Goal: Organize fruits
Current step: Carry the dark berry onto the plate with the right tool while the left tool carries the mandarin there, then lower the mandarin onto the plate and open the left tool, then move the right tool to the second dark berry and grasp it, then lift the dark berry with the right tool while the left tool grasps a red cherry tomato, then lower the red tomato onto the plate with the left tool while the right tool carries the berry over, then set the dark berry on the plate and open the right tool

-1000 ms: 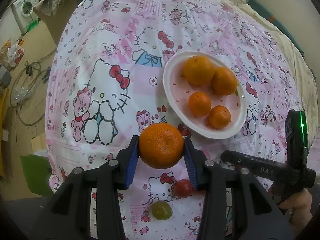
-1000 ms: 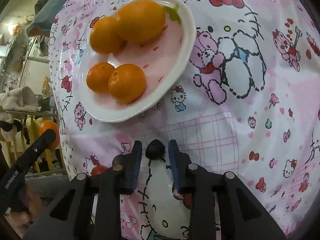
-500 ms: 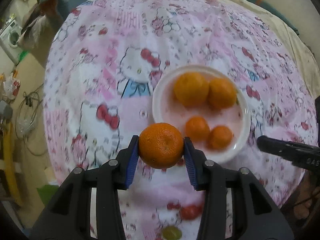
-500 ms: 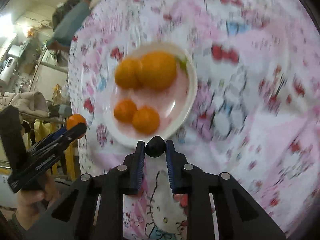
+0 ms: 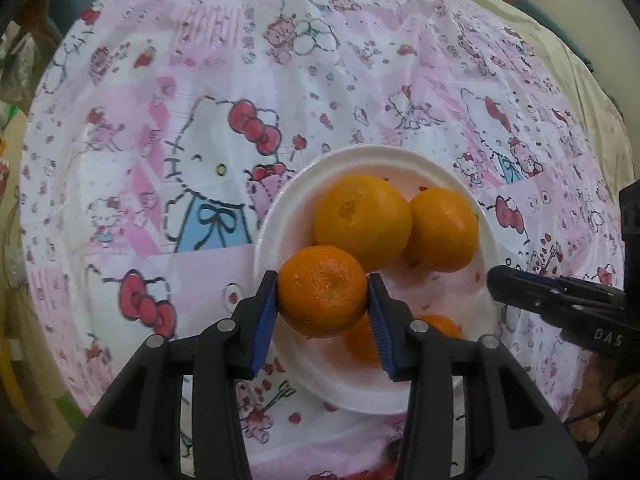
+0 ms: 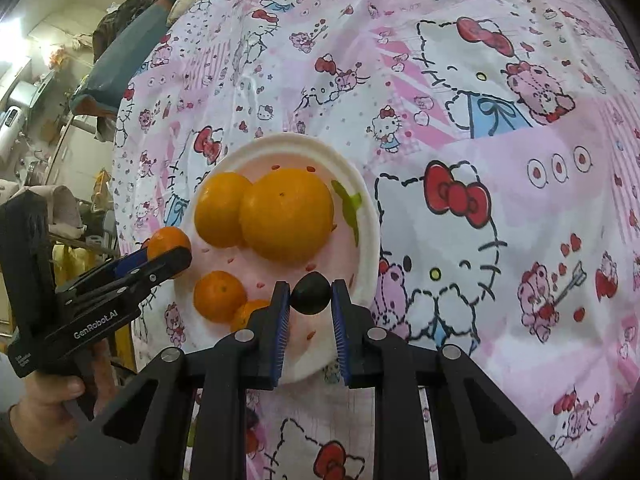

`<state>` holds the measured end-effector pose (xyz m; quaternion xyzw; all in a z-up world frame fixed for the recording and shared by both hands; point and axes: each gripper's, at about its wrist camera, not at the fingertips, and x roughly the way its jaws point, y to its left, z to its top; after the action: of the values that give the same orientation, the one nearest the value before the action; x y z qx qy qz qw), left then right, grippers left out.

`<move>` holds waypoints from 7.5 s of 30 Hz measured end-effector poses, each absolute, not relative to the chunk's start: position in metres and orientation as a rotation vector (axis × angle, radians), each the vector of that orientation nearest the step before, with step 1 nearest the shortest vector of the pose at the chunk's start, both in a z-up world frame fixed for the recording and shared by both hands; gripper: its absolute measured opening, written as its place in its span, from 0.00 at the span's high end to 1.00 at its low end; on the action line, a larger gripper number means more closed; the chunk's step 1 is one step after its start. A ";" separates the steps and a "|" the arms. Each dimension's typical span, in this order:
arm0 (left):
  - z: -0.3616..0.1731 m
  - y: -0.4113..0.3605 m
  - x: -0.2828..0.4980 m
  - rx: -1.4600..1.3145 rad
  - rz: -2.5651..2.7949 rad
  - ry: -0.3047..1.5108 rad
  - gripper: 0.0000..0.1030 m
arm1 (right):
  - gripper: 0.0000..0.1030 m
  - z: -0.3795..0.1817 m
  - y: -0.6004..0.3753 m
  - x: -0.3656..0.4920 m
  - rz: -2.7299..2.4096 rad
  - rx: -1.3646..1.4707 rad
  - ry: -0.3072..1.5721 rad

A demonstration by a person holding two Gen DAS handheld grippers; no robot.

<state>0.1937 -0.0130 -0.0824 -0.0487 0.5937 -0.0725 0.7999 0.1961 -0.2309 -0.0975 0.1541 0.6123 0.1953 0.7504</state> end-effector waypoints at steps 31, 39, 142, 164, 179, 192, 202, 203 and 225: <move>-0.057 -0.025 0.189 -0.084 -0.143 1.193 0.20 | 0.18 -0.081 -0.246 0.197 0.417 0.369 1.285; -0.043 -0.017 0.173 -0.071 -0.117 1.152 0.20 | 0.17 -0.063 -0.247 0.192 0.425 0.389 1.239; -0.040 -0.002 0.050 -0.207 -0.070 1.310 0.77 | 0.75 -0.045 -0.247 0.105 0.515 0.541 1.233; -0.023 -0.025 0.154 -0.174 -0.152 1.229 0.77 | 0.75 -0.047 -0.267 0.152 0.482 0.519 1.230; -0.059 -0.034 0.187 -0.278 -0.208 1.252 0.75 | 0.75 -0.096 -0.249 0.193 0.471 0.521 1.362; -0.071 -0.040 0.191 -0.287 -0.234 1.295 0.75 | 0.73 -0.101 -0.256 0.194 0.440 0.550 1.362; -0.074 -0.048 0.191 -0.265 -0.250 1.311 0.75 | 0.72 -0.104 -0.254 0.193 0.440 0.557 1.369; -0.075 -0.048 0.191 -0.263 -0.251 1.316 0.75 | 0.72 -0.104 -0.254 0.193 0.439 0.554 1.371; -0.052 -0.032 0.182 -0.209 -0.173 1.238 0.44 | 0.41 -0.084 -0.265 0.193 0.395 0.527 1.311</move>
<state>0.1824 -0.0324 -0.0517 -0.0978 0.5785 -0.0808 0.8057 0.1933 -0.2648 -0.0842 0.2404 0.5982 0.1801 0.7429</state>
